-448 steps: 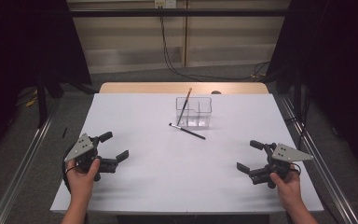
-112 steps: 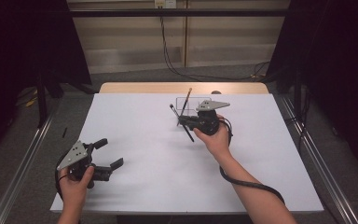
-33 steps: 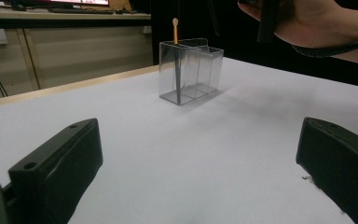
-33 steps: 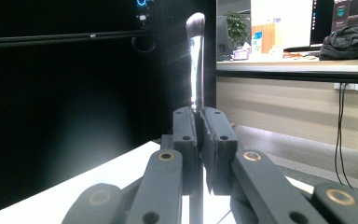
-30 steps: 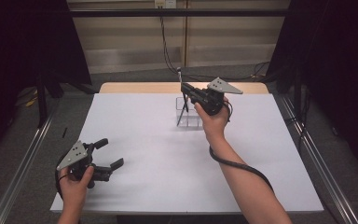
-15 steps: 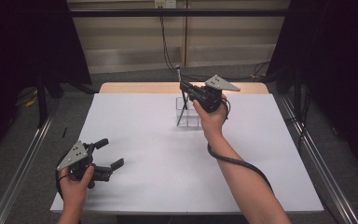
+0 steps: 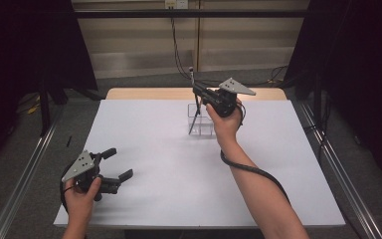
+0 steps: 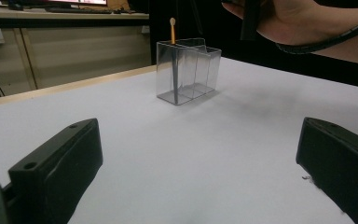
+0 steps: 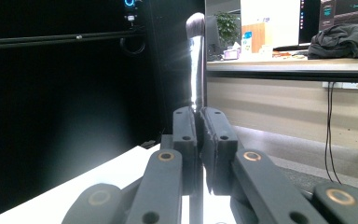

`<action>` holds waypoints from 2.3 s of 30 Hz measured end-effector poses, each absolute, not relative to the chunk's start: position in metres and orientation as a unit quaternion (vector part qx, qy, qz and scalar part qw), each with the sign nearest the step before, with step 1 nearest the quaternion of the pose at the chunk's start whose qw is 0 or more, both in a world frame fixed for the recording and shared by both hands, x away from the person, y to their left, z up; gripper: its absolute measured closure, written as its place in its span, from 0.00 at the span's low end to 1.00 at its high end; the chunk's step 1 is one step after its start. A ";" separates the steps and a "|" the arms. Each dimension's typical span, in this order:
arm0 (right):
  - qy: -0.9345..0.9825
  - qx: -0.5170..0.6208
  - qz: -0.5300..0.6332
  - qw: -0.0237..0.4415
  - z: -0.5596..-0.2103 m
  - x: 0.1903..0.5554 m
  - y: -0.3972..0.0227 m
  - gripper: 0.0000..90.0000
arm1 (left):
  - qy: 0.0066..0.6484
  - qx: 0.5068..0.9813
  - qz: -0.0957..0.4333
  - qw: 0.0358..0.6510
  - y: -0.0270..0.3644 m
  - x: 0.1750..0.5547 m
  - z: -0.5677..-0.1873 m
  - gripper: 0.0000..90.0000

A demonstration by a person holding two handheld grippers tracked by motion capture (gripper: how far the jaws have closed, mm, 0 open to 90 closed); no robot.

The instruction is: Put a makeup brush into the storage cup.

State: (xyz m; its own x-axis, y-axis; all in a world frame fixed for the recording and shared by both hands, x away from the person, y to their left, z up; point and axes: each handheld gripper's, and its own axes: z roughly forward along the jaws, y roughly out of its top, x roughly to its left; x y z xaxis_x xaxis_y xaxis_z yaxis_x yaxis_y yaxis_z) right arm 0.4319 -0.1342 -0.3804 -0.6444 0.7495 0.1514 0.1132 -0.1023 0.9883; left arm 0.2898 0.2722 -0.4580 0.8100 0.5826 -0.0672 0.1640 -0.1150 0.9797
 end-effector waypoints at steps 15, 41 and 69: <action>0.627 0.354 0.648 0.249 -0.384 0.439 -0.135 0.94 | 0.256 0.725 0.169 0.616 0.272 0.290 -0.458 0.00; 0.632 0.353 0.642 0.252 -0.386 0.445 -0.133 0.94 | 0.257 0.724 0.173 0.616 0.273 0.289 -0.458 0.00; 0.637 0.356 0.636 0.249 -0.394 0.449 -0.130 0.94 | 0.256 0.726 0.174 0.614 0.273 0.288 -0.458 0.00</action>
